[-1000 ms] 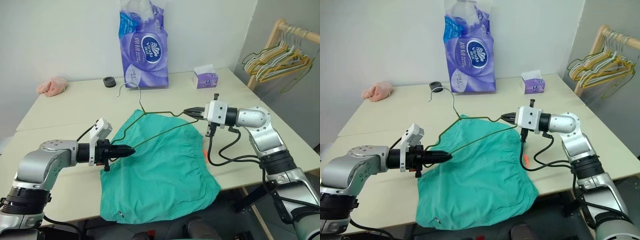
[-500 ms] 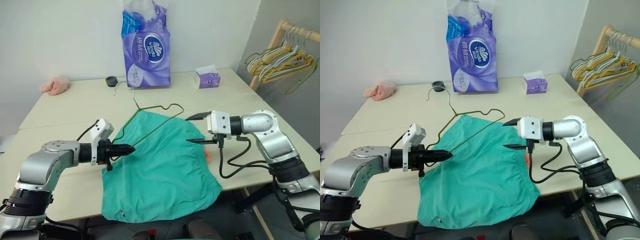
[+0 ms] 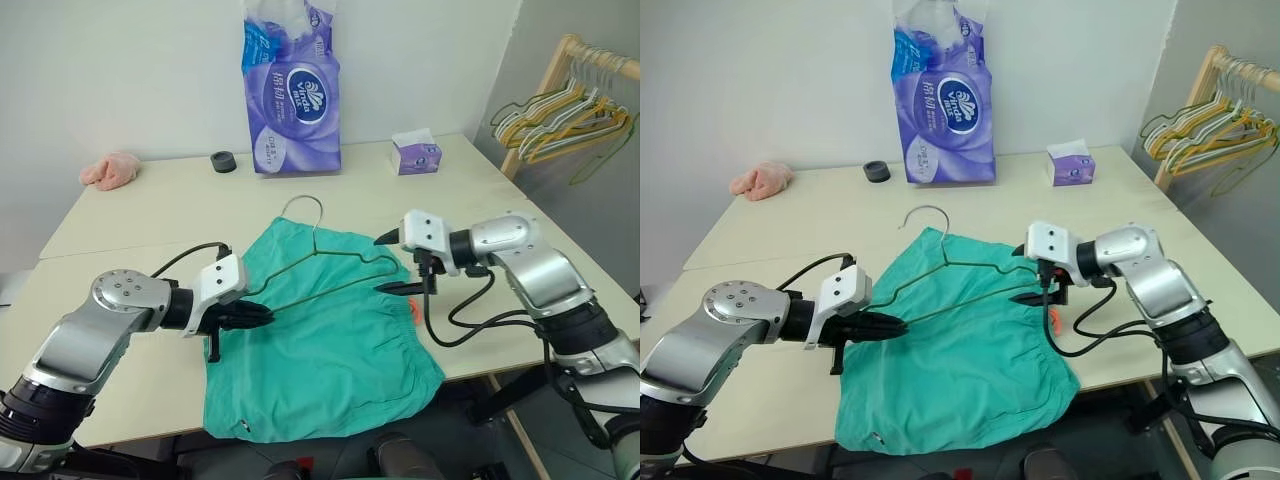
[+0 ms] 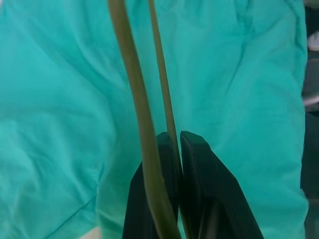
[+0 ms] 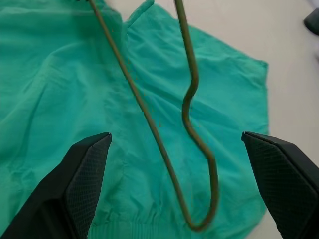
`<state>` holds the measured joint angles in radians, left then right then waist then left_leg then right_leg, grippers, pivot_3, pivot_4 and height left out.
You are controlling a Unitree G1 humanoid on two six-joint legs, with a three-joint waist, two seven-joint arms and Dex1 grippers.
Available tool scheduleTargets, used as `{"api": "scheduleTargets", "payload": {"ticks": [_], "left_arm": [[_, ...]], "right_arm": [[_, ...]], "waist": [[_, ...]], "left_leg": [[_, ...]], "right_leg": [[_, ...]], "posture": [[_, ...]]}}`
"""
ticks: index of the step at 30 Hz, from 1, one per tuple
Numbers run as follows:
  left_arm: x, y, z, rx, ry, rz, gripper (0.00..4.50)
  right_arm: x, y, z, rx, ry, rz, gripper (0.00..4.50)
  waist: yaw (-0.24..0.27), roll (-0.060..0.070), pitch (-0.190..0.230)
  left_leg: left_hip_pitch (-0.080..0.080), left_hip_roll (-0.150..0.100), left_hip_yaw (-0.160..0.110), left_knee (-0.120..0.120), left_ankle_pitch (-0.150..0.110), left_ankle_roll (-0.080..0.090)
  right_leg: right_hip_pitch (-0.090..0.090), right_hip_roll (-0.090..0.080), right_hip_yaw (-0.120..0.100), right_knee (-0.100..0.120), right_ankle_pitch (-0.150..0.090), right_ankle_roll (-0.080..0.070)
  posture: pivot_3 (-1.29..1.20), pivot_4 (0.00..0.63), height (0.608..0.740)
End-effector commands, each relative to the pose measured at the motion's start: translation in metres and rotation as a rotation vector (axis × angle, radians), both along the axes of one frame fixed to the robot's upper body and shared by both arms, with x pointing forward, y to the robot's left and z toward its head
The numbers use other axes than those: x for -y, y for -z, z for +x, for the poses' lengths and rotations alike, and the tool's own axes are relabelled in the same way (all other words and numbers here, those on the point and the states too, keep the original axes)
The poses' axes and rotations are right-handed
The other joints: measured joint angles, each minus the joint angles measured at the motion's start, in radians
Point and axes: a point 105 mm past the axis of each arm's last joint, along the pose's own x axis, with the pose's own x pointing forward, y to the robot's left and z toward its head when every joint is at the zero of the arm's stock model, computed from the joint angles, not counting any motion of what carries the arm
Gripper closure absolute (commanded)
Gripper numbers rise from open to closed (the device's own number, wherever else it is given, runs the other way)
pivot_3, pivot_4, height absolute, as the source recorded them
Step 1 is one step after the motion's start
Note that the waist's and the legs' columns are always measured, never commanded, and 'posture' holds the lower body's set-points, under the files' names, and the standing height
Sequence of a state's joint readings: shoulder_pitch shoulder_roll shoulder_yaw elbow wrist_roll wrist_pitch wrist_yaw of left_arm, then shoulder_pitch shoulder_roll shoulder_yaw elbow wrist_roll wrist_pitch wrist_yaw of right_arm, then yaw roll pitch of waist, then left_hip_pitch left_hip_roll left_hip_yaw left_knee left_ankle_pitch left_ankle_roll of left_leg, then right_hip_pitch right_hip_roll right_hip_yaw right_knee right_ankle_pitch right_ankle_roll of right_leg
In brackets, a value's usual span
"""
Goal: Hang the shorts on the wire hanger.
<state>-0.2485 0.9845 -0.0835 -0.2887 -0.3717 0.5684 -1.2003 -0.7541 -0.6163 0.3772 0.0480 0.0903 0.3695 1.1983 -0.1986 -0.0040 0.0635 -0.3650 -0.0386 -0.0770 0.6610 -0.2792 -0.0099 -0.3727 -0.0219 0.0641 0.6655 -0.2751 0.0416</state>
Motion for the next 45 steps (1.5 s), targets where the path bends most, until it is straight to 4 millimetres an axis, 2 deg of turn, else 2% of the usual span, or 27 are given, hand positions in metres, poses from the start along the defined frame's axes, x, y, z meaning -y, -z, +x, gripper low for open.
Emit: {"api": "scheduleTargets", "payload": {"ticks": [1,4,7,15,18,27,34,36,39,41,45], "left_arm": [[0.002,-0.011,-0.002,0.042,0.044,0.014,4.5],[0.001,-0.009,-0.002,0.044,0.049,0.024,4.5],[0.0,-0.008,-0.002,0.047,0.052,0.027,4.5],[0.001,-0.005,-0.007,0.041,0.073,0.035,4.5],[0.002,-0.005,-0.008,0.043,0.079,0.032,4.5],[0.001,-0.005,-0.004,0.06,0.056,-0.004,4.5],[-0.008,-0.016,0.024,0.18,-0.075,-0.088,2.49],[-0.017,-0.033,0.04,0.211,-0.215,-0.219,1.89],[-0.032,-0.048,0.044,0.188,-0.334,-0.332,1.89],[-0.037,-0.051,0.043,0.178,-0.37,-0.362,1.89],[-0.062,-0.058,0.048,0.227,-0.499,-0.391,1.89]], "right_arm": [[-0.008,-0.006,0.008,0.027,-0.031,-0.029,0.04],[-0.007,0.003,0.003,-0.048,-0.082,-0.097,0.04],[-0.005,0.008,-0.005,-0.115,-0.127,-0.141,0.64],[-0.002,0.016,-0.007,-0.156,-0.114,-0.18,3.54],[0.0,0.022,-0.008,-0.161,-0.112,-0.209,4.48],[0.005,0.029,-0.012,-0.169,-0.122,-0.239,4.48],[0.008,0.023,-0.012,-0.181,-0.096,-0.195,4.5],[0.011,0.021,-0.012,-0.2,-0.069,-0.167,4.5],[0.018,0.019,-0.013,-0.231,-0.026,-0.133,4.5],[0.02,0.02,-0.015,-0.253,-0.007,-0.117,4.5],[0.031,0.018,-0.016,-0.308,0.067,-0.067,4.5]], "waist": [[-0.001,0.0,0.0],[-0.004,0.0,0.0],[-0.003,0.0,0.0],[-0.005,0.0,0.0],[-0.005,0.0,0.0],[-0.004,0.0,0.0],[-0.001,0.0,0.0],[0.001,0.0,0.0],[-0.001,-0.001,0.0],[-0.002,-0.001,0.0],[-0.004,-0.001,0.0]], "left_leg": [[0.0,0.0,0.0,0.0,0.0,0.0],[0.0,0.0,0.0,0.0,0.0,0.0],[0.0,0.0,0.0,0.0,0.0,0.0],[0.0,0.0,-0.001,0.0,0.0,0.0],[0.0,0.0,-0.001,0.0,0.0,0.0],[0.0,0.0,-0.001,0.0,0.0,0.0],[0.0,0.0,-0.001,0.001,0.0,0.0],[0.0,0.0,-0.001,0.001,0.0,0.0],[0.0,0.0,-0.002,0.001,0.0,0.0],[0.0,0.0,-0.002,0.001,0.0,0.0],[0.0,0.0,-0.002,0.0,0.0,0.0]], "right_leg": [[0.0,0.0,0.0,0.0,0.0,0.0],[0.0,0.0,0.0,0.0,0.0,0.0],[0.0,0.0,-0.001,0.0,0.0,0.0],[0.0,0.0,-0.001,0.0,0.0,0.0],[0.0,0.0,-0.001,0.0,0.0,0.0],[0.0,0.0,-0.001,0.0,0.0,0.0],[0.0,0.0,-0.001,0.0,0.0,0.0],[0.0,0.0,-0.001,0.0,0.0,0.0],[0.0,0.0,-0.002,0.0,0.0,0.0],[0.0,0.0,-0.002,0.0,0.0,0.0],[0.0,0.0,-0.002,0.0,0.0,0.0]], "posture": [[-0.23,0.026,0.74],[-0.23,0.022,0.74],[-0.23,0.022,0.74],[-0.23,0.021,0.74],[-0.23,0.021,0.74],[-0.22,0.021,0.74],[-0.23,0.024,0.74],[-0.23,0.026,0.74],[-0.23,0.027,0.74],[-0.23,0.028,0.74],[-0.23,0.029,0.74]]}}
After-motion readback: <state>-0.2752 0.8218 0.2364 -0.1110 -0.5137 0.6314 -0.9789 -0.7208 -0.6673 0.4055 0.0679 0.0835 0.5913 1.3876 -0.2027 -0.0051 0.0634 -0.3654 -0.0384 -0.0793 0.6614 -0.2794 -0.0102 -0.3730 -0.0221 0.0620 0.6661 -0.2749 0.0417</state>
